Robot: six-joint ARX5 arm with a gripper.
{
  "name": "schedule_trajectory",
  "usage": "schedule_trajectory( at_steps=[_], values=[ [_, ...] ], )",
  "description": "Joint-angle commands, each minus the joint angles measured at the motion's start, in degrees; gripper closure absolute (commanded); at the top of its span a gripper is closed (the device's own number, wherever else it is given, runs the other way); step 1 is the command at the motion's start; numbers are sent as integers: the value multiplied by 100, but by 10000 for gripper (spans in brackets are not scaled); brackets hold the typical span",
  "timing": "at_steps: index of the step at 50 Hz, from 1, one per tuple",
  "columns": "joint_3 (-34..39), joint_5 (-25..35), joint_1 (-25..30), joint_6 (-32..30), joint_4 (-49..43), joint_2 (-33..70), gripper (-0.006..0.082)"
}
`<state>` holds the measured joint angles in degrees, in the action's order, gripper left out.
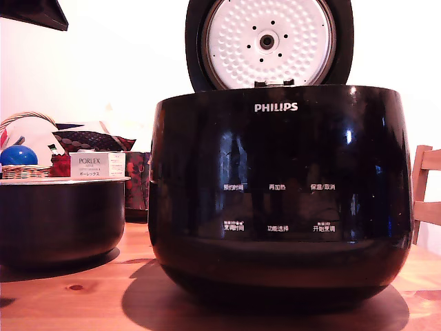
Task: Pick up the metallic pot next to the rice cooker
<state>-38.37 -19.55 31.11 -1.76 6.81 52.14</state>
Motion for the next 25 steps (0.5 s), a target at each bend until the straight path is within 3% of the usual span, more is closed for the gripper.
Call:
schedule_trajectory(
  at_steps=[1,18,25],
  values=[
    [146,4,7,-20,264,-42,791],
    [144,2,-46,-31,710,-42,791],
    [31,90,-282,-625,501,-52,791]
  ],
)
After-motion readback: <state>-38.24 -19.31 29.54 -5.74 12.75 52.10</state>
